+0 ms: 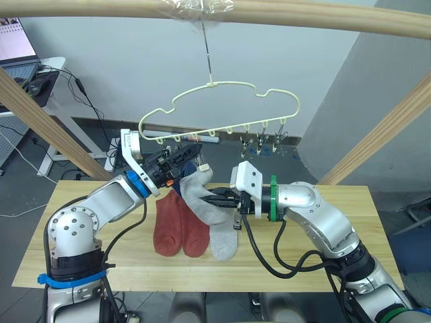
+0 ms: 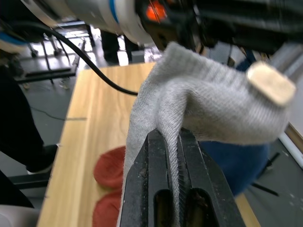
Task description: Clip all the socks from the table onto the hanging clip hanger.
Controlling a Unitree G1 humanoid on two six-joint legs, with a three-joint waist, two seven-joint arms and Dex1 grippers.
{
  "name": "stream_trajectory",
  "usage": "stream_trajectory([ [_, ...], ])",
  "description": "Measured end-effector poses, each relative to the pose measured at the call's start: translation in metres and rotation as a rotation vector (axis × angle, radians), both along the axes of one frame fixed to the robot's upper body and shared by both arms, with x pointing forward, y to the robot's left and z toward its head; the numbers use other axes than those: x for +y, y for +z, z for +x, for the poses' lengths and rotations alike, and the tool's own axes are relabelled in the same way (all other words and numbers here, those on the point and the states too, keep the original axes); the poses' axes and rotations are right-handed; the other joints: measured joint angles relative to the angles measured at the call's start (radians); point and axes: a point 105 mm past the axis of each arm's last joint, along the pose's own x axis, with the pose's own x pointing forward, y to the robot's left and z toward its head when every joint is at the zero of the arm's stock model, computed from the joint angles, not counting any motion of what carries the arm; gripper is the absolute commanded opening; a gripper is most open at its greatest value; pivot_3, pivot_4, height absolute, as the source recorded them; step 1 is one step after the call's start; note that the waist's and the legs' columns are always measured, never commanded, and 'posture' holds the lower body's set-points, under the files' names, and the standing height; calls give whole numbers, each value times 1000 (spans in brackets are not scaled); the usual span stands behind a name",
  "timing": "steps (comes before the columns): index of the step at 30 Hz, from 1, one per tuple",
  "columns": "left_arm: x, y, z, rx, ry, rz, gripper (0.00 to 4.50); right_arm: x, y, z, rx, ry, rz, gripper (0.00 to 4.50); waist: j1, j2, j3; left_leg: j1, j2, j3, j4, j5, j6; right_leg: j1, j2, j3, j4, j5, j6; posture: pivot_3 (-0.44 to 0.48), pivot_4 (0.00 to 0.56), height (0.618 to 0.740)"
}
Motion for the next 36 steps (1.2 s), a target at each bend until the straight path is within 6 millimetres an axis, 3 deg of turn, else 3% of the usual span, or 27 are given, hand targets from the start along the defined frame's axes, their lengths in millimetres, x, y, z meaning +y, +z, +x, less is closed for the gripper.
stream_trajectory([
  [7,0,1,-1,-9,3,12,42,6,4,5,4,-9,41,27,0,0,0,0,0,0,0,0,0,0,0,0,0,0,0,119,250,740],
  [18,8,-3,3,-31,65,56,3619,8,10,10,-7,-34,62,0,3,0,0,-1,0,0,0,0,0,0,0,0,0,0,0,125,254,740],
  [23,26,-13,-1,-63,131,278,3619,5,-1,35,63,-217,83,0,-3,0,0,0,0,1,-1,0,0,-2,1,1,0,0,0,138,253,740],
  [24,29,-21,-5,-62,135,358,3658,3,-3,39,82,-254,86,540,-3,1,0,0,0,1,-2,0,0,-2,0,2,0,0,0,144,254,740],
  [25,35,-31,-9,-54,155,456,3658,1,-5,43,101,-285,95,708,-3,1,0,-1,0,2,-2,0,-1,-3,0,2,0,0,0,149,254,740],
  [27,46,-49,-15,-45,209,605,3658,-2,-7,48,124,-322,104,1451,-1,2,1,-2,0,2,-3,0,-1,-4,0,3,-1,0,0,157,254,740],
  [31,57,-51,-17,-140,314,735,3658,-9,-16,50,150,-378,104,2853,17,3,2,-4,0,1,-3,0,0,-5,0,2,-1,0,-1,169,256,740],
  [36,49,-76,-44,-232,123,875,3658,-34,-33,56,98,-585,78,2853,23,4,3,-4,0,4,-4,0,0,-6,0,4,-3,-1,0,173,256,740],
])
